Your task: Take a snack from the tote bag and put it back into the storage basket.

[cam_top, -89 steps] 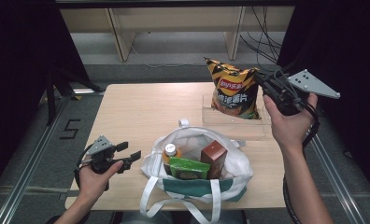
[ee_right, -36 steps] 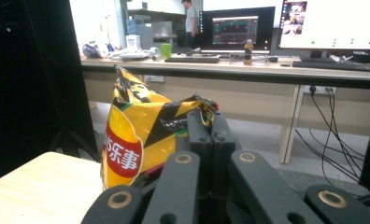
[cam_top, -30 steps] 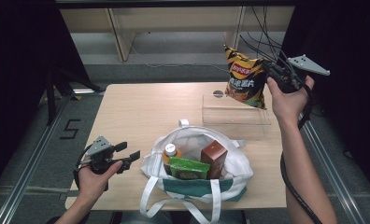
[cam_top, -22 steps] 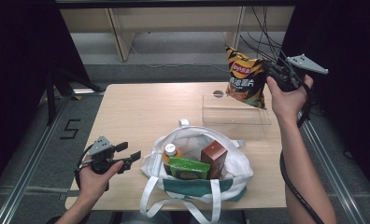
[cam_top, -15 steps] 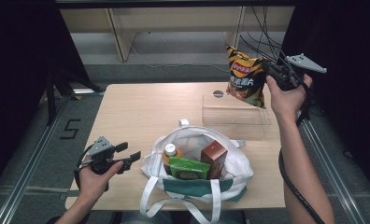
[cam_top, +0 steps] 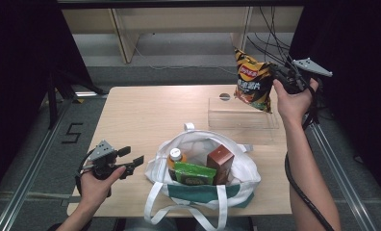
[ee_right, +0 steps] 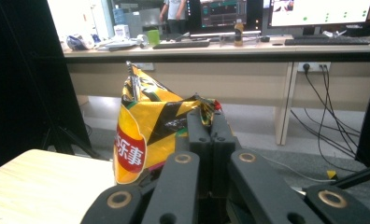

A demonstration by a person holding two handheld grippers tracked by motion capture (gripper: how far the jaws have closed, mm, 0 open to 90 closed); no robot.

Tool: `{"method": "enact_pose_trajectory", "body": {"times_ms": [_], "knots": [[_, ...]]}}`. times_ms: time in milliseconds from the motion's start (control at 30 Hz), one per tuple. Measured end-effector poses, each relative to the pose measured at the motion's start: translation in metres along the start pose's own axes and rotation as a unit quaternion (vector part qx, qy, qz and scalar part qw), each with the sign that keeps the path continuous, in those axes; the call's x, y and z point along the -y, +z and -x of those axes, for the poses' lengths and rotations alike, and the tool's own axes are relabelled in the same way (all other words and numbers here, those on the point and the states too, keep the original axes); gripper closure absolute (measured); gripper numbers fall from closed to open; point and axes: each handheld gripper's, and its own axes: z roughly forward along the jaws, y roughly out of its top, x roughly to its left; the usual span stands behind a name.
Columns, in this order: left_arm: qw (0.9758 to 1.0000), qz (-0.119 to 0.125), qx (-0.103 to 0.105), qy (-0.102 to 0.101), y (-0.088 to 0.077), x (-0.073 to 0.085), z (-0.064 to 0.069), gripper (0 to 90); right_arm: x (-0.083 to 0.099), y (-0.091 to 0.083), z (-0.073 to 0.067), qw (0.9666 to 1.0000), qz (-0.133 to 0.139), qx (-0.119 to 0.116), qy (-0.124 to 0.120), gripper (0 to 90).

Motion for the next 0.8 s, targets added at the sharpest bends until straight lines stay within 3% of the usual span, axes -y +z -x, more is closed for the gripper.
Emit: {"method": "enact_pose_trajectory", "body": {"times_ms": [167,200,333,433,633,667,800], "knots": [[1.0,0.0,-0.002,-0.001,-0.001,0.0,0.001,29.1,0.004,0.002,0.002,1.0,-0.003,-0.001,-0.002,90.0],[1.0,0.0,-0.002,-0.002,0.0,0.0,0.0,29.1,0.005,0.002,0.0,0.9999,-0.01,-0.002,0.013,90.0],[1.0,-0.001,0.001,0.0,0.0,0.0,0.0,29.1,0.006,0.001,0.001,1.0,-0.003,-0.009,-0.002,90.0],[1.0,0.0,-0.001,-0.009,0.001,0.0,0.001,29.1,0.007,0.001,0.0,0.9999,-0.01,-0.009,0.003,90.0],[1.0,-0.001,0.0,-0.001,0.0,0.0,0.0,29.1,0.013,0.003,0.002,0.9998,-0.017,-0.009,0.005,90.0],[1.0,-0.001,0.0,0.0,0.0,0.0,0.0,29.1,0.014,0.005,0.003,0.9999,-0.013,-0.01,-0.004,90.0],[1.0,0.001,-0.001,-0.009,0.001,0.001,0.002,29.1,0.018,0.007,0.003,0.9997,-0.02,-0.009,0.004,90.0]]}}
